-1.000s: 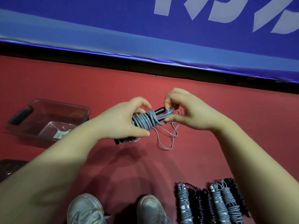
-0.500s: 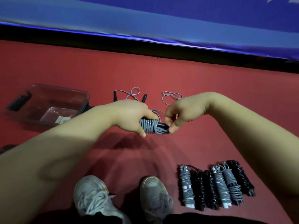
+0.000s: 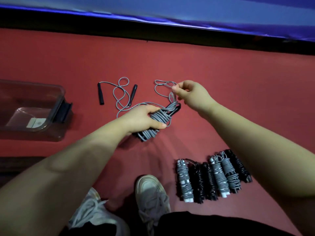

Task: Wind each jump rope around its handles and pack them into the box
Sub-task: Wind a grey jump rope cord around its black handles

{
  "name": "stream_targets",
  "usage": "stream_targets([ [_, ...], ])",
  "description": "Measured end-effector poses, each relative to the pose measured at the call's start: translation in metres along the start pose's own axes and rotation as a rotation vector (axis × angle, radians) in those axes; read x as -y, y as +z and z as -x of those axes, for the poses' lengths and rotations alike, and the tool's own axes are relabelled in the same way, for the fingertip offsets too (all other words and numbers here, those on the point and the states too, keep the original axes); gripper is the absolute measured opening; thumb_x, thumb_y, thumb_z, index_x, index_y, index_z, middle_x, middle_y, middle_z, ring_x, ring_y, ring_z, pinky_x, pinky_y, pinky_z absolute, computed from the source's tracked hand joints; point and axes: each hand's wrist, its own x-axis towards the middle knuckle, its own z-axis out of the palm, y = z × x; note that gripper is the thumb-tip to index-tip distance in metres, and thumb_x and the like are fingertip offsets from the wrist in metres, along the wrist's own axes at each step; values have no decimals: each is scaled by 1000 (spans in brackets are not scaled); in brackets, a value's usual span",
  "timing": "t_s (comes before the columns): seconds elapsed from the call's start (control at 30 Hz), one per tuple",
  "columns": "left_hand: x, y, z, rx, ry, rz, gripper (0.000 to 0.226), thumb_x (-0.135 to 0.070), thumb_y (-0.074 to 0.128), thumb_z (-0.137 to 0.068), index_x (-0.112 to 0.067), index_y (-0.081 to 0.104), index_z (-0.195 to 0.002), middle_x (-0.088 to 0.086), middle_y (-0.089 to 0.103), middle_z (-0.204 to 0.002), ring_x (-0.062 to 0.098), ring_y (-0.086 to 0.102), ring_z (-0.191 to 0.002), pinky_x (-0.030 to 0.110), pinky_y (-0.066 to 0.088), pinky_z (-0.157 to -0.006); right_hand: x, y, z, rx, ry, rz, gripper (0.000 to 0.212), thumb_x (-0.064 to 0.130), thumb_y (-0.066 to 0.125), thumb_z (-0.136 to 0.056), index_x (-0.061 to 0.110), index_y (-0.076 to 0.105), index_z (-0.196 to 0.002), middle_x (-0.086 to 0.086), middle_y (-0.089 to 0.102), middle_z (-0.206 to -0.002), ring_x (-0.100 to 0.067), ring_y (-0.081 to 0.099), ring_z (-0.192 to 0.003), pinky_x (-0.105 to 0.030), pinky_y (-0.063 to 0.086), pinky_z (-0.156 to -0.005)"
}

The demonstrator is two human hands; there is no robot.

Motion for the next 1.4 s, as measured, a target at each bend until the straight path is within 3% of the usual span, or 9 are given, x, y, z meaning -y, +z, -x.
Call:
stream_targets([
  [0.13, 21, 50, -19, -59, -201, 432, 28, -2, 73, -77, -9, 64, -103, 3, 66, -83, 13, 61, -70, 19, 51, -62, -36, 9, 8, 43, 243, -22, 7, 18, 56, -94, 15, 50, -99, 3, 53, -77, -8, 50, -61, -13, 43, -48],
  [0.27, 47, 93, -26, -100, -358, 538, 18, 5, 69, -79, -11, 60, -83, 5, 61, -74, 15, 56, -61, 14, 48, -47, -74, 22, 33, 256, 431, -133, 29, 6, 50, -95, 12, 48, -123, -2, 54, -82, -13, 56, -66, -23, 51, -61],
  [0.47, 97, 141, -31, -45, -555, 414, 25, -7, 78, -75, -17, 55, -76, 11, 66, -92, 24, 63, -86, 33, 50, -78, -123, 47, 50, 441, 579, 65, 50, -3, 47, -89, 11, 43, -137, -18, 64, -106, -22, 57, -78, -35, 52, -81],
  [0.63, 121, 163, -40, -14, -633, 322, 28, -4, 74, -76, -13, 55, -94, 16, 66, -107, 29, 64, -101, 43, 52, -91, -137, 63, 51, 573, 513, 395, 48, 8, 50, -87, 21, 49, -133, -8, 67, -112, -11, 56, -65, -8, 37, -42],
  [0.8, 126, 160, -47, 73, -560, -113, 32, -25, 67, -83, -9, 63, -110, 11, 67, -114, 27, 62, -106, 33, 50, -90, -140, 71, 54, 610, 505, 466, 44, 9, 50, -89, 17, 52, -131, -8, 63, -123, -22, 60, -106, -22, 45, -76],
  [1.03, 124, 117, -56, 154, -448, -400, 39, -34, 69, -83, -12, 64, -115, 7, 66, -118, 25, 61, -108, 31, 48, -90, -120, 73, 38, 710, 383, 665, 20, 11, 47, -92, 10, 66, -100, -14, 65, -108, -24, 61, -81, -21, 47, -65],
  [1.17, 128, 50, -75, 57, -442, -473, 36, -29, 64, -87, -9, 65, -117, 10, 65, -121, 26, 60, -112, 35, 47, -96, -100, 78, -8, 600, 191, 819, 29, 22, 48, -95, 6, 63, -114, -15, 63, -120, -31, 57, -110, -31, 44, -91],
  [1.3, 143, -36, -99, -147, -497, -522, 29, -18, 57, -90, -6, 65, -115, 12, 65, -119, 29, 59, -112, 35, 47, -96, -85, 121, -89, 299, 231, 430, 23, 16, 50, -93, 18, 53, -70, -23, 66, -103, -38, 61, -101, -42, 46, -94],
  [1.4, 163, -96, -124, -338, -556, -505, 32, -19, 57, -90, -6, 62, -119, 14, 62, -122, 31, 58, -113, 36, 46, -97, -88, 159, -151, 150, 298, 194, 23, 12, 50, -89, 21, 47, -68, -13, 61, -91, -34, 62, -95, -46, 47, -93],
])
